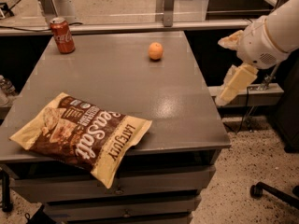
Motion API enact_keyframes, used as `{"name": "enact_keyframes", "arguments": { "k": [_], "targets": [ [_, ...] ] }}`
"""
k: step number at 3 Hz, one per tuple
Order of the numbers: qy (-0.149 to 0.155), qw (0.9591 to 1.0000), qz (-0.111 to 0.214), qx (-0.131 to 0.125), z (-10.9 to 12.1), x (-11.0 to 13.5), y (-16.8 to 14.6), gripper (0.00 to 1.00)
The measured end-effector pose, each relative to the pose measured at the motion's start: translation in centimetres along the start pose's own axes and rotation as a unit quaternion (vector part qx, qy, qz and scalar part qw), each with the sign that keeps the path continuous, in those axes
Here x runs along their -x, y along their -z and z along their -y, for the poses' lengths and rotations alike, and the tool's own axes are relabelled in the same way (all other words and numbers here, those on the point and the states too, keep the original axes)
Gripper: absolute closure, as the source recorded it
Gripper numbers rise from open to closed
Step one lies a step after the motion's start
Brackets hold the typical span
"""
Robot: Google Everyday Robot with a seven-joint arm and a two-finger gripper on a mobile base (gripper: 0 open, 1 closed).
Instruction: Move orange near brown chip bag
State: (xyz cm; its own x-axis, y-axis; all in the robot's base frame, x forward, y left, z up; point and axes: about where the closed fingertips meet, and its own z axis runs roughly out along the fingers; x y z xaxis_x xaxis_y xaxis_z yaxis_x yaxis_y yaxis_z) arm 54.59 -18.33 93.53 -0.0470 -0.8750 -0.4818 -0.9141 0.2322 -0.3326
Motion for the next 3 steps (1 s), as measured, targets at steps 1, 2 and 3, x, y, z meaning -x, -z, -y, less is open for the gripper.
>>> {"name": "enact_keyframes", "arguments": {
  "k": [1,2,3],
  "targets": [
    [-0.002,0.9978,0.066,-0.013,3.5,2.3,-3.9,0.0],
    [-0.018,0.9923,0.119,-0.029,7.3,4.9,-7.3,0.0],
    [-0.02,0.9919,0.123,-0.028,7.4,4.9,-7.6,0.0]
  ]
}}
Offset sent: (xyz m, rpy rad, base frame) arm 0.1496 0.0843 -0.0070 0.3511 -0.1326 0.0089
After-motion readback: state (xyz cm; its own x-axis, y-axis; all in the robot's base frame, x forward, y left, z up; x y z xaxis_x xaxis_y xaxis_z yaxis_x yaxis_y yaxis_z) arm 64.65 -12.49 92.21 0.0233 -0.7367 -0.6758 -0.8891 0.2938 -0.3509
